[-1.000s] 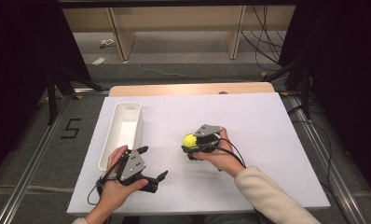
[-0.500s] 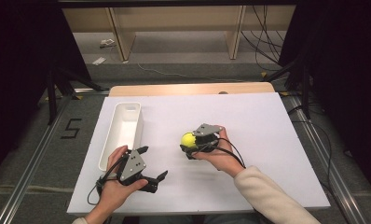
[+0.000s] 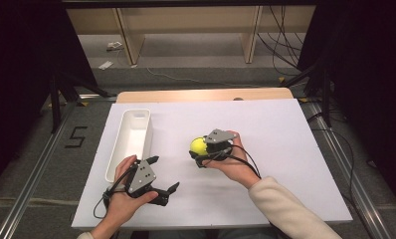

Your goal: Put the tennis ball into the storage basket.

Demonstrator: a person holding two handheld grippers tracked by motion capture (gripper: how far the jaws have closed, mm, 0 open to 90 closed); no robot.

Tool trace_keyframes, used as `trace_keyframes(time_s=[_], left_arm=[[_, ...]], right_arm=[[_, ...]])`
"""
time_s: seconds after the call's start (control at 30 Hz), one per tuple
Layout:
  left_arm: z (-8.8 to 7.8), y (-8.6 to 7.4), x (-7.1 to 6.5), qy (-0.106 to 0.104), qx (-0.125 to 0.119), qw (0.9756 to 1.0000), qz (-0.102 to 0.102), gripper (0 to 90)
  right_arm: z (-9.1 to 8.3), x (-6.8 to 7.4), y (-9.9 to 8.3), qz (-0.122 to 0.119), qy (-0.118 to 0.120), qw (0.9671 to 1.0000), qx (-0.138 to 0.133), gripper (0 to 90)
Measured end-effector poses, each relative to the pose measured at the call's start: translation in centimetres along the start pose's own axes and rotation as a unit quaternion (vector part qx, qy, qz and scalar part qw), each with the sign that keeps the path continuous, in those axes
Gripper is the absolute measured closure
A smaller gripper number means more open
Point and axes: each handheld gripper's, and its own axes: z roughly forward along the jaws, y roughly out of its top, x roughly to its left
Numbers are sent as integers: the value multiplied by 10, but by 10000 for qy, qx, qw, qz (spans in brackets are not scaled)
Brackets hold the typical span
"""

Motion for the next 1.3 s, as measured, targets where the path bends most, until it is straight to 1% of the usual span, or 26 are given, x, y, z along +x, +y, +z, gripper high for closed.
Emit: trace_keyframes(time_s=[0.33,0.77,1.07,1.3], left_arm=[[0,0,0,13,10,10000,-2,0],[-1,0,0,-1,-5,10000,-10,0],[-1,0,0,0,-21,10000,9,0],[-1,0,1,5,-28,10000,-9,0]], right_arm=[[-1,3,11,8,20,9999,-151,268],[-4,1,23,44,0,9994,-357,268],[-3,2,27,81,-9,9992,-399,268],[2,5,30,42,10,9991,-412,268]])
